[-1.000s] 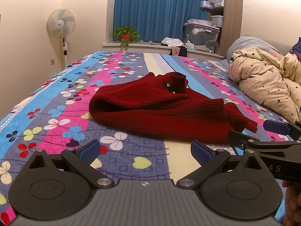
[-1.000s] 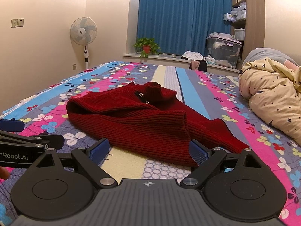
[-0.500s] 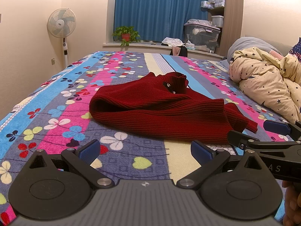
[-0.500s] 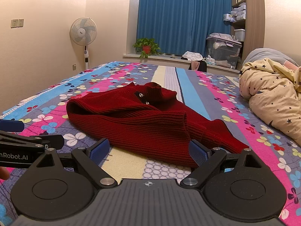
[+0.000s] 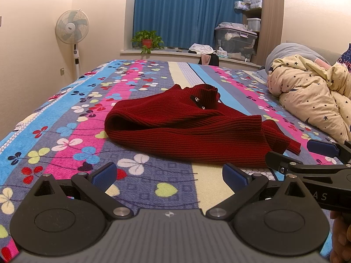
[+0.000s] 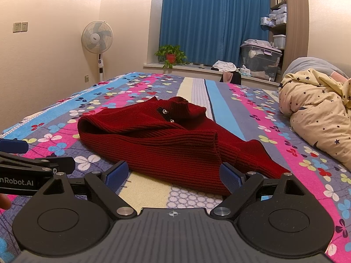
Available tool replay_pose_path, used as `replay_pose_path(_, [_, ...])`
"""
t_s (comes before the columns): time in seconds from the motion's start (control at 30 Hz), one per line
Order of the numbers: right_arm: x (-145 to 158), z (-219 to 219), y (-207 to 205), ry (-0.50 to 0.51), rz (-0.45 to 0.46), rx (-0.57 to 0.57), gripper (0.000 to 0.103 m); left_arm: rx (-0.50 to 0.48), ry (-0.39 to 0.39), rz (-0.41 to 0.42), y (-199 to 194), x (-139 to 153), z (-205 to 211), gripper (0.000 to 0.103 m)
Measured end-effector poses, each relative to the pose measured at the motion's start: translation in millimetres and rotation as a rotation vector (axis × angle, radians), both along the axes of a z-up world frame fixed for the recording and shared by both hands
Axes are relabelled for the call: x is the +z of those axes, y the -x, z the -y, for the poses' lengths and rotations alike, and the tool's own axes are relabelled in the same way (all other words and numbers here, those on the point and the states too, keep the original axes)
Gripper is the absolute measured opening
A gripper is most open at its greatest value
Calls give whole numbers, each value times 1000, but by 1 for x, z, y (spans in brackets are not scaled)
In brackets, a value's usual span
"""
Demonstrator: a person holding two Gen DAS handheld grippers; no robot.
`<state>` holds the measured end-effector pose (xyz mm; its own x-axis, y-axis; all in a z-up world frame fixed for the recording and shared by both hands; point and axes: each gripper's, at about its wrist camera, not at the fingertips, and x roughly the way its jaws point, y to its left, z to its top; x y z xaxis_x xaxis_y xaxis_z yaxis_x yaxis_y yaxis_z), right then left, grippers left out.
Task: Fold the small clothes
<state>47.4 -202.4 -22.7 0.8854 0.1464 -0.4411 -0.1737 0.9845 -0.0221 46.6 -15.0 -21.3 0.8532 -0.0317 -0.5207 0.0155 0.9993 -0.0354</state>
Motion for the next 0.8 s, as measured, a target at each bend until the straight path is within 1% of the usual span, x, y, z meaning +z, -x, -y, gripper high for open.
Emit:
replay_pose_path(0.13, [1,-2,1,1,4,4,88,0,-1,1,0,0,0,102])
replay_pose_path(0.2, [2,-3,2,-1,12,16,82,-1,0,1,0,0,0,102])
replay_pose_path(0.27, [3,-4,3,-2,21,29,70,-3,-3,2,1,1,-1,102])
replay_pose_path(0.3, [4,-5,3,1,26,32,66,-3,-4,3,1,1,-1,102])
replay_pose_path(0.37, [5,-5,2,-2,34,37,49,-1,-6,5,1,2,-1,102])
replay_pose_path(0.43, [7,0,1,-19,42,22,47,4,-6,8,1,3,-3,102])
replay_pose_path(0.63, [12,17,-4,-61,58,-35,46,20,-18,40,2,14,-11,102])
replay_pose_path(0.7, [19,27,-8,-86,62,4,53,33,-8,37,-1,22,-22,101])
replay_pose_path(0.73, [25,32,-11,-90,70,27,63,34,-1,33,-4,27,-31,100])
replay_pose_path(0.77, [34,39,-13,-101,89,37,73,25,-11,29,-9,32,-40,99])
replay_pose_path(0.8, [42,48,-16,-115,115,45,77,9,-35,26,-14,37,-47,94])
